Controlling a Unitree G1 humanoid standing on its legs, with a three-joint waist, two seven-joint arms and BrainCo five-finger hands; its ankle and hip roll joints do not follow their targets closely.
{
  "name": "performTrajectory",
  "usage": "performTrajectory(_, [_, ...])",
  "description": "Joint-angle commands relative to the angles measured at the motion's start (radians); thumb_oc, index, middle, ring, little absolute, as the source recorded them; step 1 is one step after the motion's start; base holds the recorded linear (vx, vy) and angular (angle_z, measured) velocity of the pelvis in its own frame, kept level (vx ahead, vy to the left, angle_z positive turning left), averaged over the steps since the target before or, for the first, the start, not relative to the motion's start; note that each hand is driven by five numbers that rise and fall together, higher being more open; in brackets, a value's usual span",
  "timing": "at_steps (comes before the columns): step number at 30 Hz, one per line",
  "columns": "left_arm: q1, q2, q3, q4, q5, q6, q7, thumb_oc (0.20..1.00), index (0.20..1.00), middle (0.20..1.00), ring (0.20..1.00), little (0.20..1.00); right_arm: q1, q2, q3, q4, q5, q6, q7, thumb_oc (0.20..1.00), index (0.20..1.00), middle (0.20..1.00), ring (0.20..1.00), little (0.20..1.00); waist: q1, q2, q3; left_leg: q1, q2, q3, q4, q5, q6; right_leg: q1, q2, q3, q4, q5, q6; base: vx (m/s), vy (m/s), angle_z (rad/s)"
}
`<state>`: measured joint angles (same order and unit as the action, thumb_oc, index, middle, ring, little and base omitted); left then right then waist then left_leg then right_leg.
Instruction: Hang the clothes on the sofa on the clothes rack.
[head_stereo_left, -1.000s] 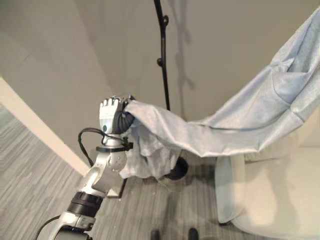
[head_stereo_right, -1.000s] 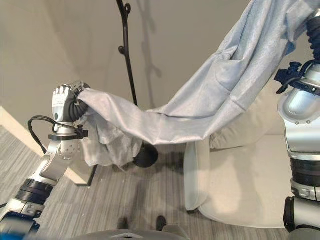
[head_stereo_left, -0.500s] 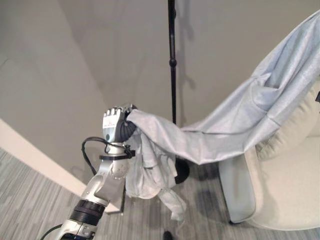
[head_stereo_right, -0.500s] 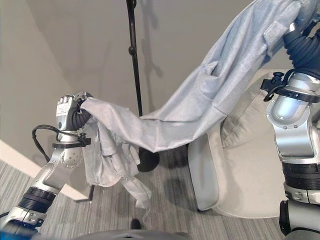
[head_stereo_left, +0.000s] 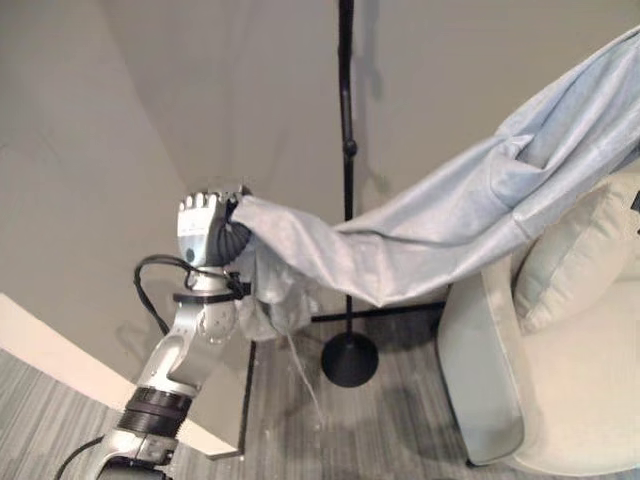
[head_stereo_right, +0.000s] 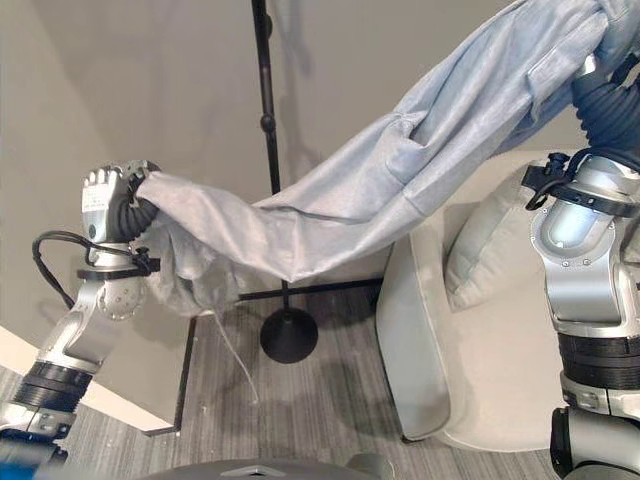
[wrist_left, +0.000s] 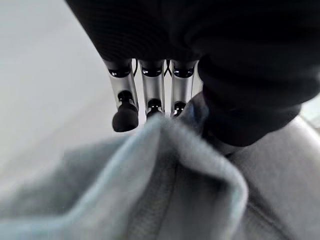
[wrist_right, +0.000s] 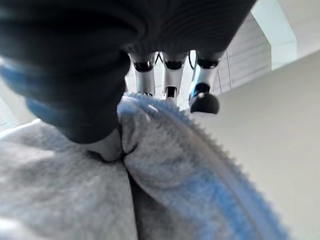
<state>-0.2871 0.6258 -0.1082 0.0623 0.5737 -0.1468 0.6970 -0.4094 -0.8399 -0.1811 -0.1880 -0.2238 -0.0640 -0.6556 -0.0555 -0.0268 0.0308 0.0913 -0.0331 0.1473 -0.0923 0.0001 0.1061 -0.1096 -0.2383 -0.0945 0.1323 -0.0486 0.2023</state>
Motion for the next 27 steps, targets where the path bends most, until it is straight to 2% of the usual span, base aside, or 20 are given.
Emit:
performTrajectory(1, [-0.078,0.083,0.053,-0.036,0.058,0.008,0.086,0.200,0.200,0.200,0.200,0.200,-0.071,-0.040,-0.028,0.049,-0.037,0.010,-0.045,0.200,0.200,0.200,0.200,0.200,-0.008,-0.014,-0.031,0.027,0.029,-0.026,0.005,-0.074,-0.112,-0.017,0.072,0.035,-0.117,0.129,-0.025,0.16,-0.128,0.24])
performTrajectory(3, [-0.089,0.093,0.056,-0.030,0.067,0.012,0.097,0.200,0.200,0.200,0.200,0.200,-0.076,-0.042,-0.021,0.057,-0.038,0.011,-0.044,0.200,0.200,0.200,0.200,0.200,-0.008,-0.017,-0.026,0.042,0.032,-0.024,0.005,-0.080,-0.115,-0.012,0.082,0.051,-0.136,0.149,-0.021,0.12,-0.113,0.26])
performTrajectory(7, [-0.180,0.155,0.030,0.015,0.128,0.023,0.114,0.200,0.200,0.200,0.200,0.200,-0.053,-0.075,-0.001,0.066,-0.040,-0.026,0.021,0.200,0.200,0.200,0.200,0.200,-0.018,-0.025,-0.064,0.093,0.052,-0.046,0.005,-0.108,-0.132,0.040,0.107,0.085,-0.127,0.126,-0.040,0.19,-0.188,0.20])
performTrajectory(11, [-0.324,0.271,-0.020,0.140,0.127,0.051,0.139,0.200,0.200,0.200,0.200,0.200,-0.068,-0.162,0.064,0.081,-0.038,-0.081,0.078,0.200,0.200,0.200,0.200,0.200,-0.029,-0.014,-0.096,0.107,0.101,-0.045,0.055,-0.114,-0.163,0.065,0.127,0.046,-0.099,0.090,-0.063,0.17,-0.205,0.15])
performTrajectory(13, [-0.393,0.337,-0.051,0.187,0.135,0.059,0.139,0.200,0.200,0.200,0.200,0.200,-0.066,-0.210,0.078,0.080,-0.031,-0.118,0.106,0.200,0.200,0.200,0.200,0.200,-0.036,-0.007,-0.091,0.071,0.131,-0.052,0.166,-0.096,-0.185,0.099,0.140,0.030,-0.099,0.058,-0.083,0.12,-0.219,0.16])
performTrajectory(14, [-0.432,0.374,-0.068,0.205,0.140,0.063,0.142,0.200,0.200,0.200,0.200,0.200,-0.068,-0.241,0.079,0.073,-0.030,-0.143,0.119,0.200,0.200,0.200,0.200,0.200,-0.036,-0.008,-0.079,0.022,0.143,-0.064,0.283,-0.065,-0.203,0.126,0.147,0.016,-0.105,0.047,-0.098,0.01,-0.140,0.25])
performTrajectory(15, [-0.445,0.375,-0.076,0.210,0.139,0.062,0.144,0.200,0.200,0.200,0.200,0.200,-0.069,-0.241,0.074,0.076,-0.029,-0.145,0.119,0.200,0.200,0.200,0.200,0.200,-0.041,-0.013,-0.076,0.002,0.142,-0.072,0.303,-0.065,-0.204,0.122,0.145,0.009,-0.109,0.054,-0.101,0.03,-0.141,0.34])
performTrajectory(17, [-0.479,0.414,-0.086,0.219,0.141,0.071,0.135,0.200,0.200,0.200,0.200,0.200,-0.079,-0.285,0.083,0.061,-0.035,-0.166,0.133,0.200,0.200,0.200,0.200,0.200,-0.028,-0.028,-0.057,-0.065,0.141,-0.085,0.443,0.007,-0.209,0.152,0.146,0.008,-0.117,0.040,-0.125,0.02,-0.145,0.34])
performTrajectory(18, [-0.507,0.440,-0.111,0.235,0.147,0.071,0.129,0.200,0.200,0.200,0.200,0.200,-0.092,-0.304,0.093,0.066,-0.037,-0.177,0.138,0.200,0.200,0.200,0.200,0.200,-0.028,-0.034,-0.044,-0.116,0.146,-0.100,0.512,0.017,-0.206,0.166,0.148,0.000,-0.126,0.034,-0.133,0.09,-0.110,0.15])
performTrajectory(19, [-0.525,0.477,-0.117,0.252,0.158,0.078,0.126,0.200,0.200,0.200,0.200,0.200,-0.094,-0.333,0.100,0.053,-0.048,-0.184,0.154,0.200,0.200,0.200,0.200,0.200,-0.031,-0.034,-0.044,-0.154,0.178,-0.078,0.468,0.012,-0.204,0.187,0.140,-0.007,-0.142,0.024,-0.124,0.13,-0.017,0.12])
performTrajectory(21, [-0.551,0.500,-0.137,0.267,0.164,0.079,0.122,0.200,0.200,0.200,0.200,0.200,-0.108,-0.341,0.117,0.055,-0.062,-0.191,0.145,0.200,0.200,0.200,0.200,0.200,-0.019,-0.034,-0.059,-0.149,0.199,-0.057,0.314,-0.006,-0.201,0.200,0.124,-0.006,-0.167,0.017,-0.107,0.21,0.087,0.22])
performTrajectory(22, [-0.551,0.508,-0.141,0.276,0.162,0.081,0.120,0.200,0.200,0.200,0.200,0.200,-0.116,-0.341,0.119,0.061,-0.063,-0.192,0.136,0.200,0.200,0.200,0.200,0.200,-0.009,-0.027,-0.058,-0.164,0.205,-0.064,0.253,0.010,-0.207,0.207,0.123,-0.004,-0.168,0.013,-0.103,0.19,0.141,0.15])
performTrajectory(24, [-0.556,0.531,-0.150,0.295,0.157,0.080,0.126,0.200,0.200,0.200,0.200,0.200,-0.132,-0.349,0.121,0.081,-0.074,-0.180,0.107,0.200,0.200,0.200,0.200,0.200,0.002,-0.013,-0.056,-0.181,0.221,-0.077,0.117,0.102,-0.236,0.226,0.119,0.003,-0.176,0.001,-0.097,0.17,0.123,-0.14])
performTrajectory(27, [-0.587,0.537,-0.177,0.340,0.147,0.081,0.130,0.200,0.200,0.200,0.200,0.200,-0.154,-0.353,0.136,0.135,-0.099,-0.150,0.079,0.200,0.200,0.200,0.200,0.200,-0.008,0.015,-0.083,-0.126,0.216,-0.053,0.022,0.110,-0.250,0.243,0.111,0.006,-0.188,-0.003,-0.081,0.19,0.125,0.21])
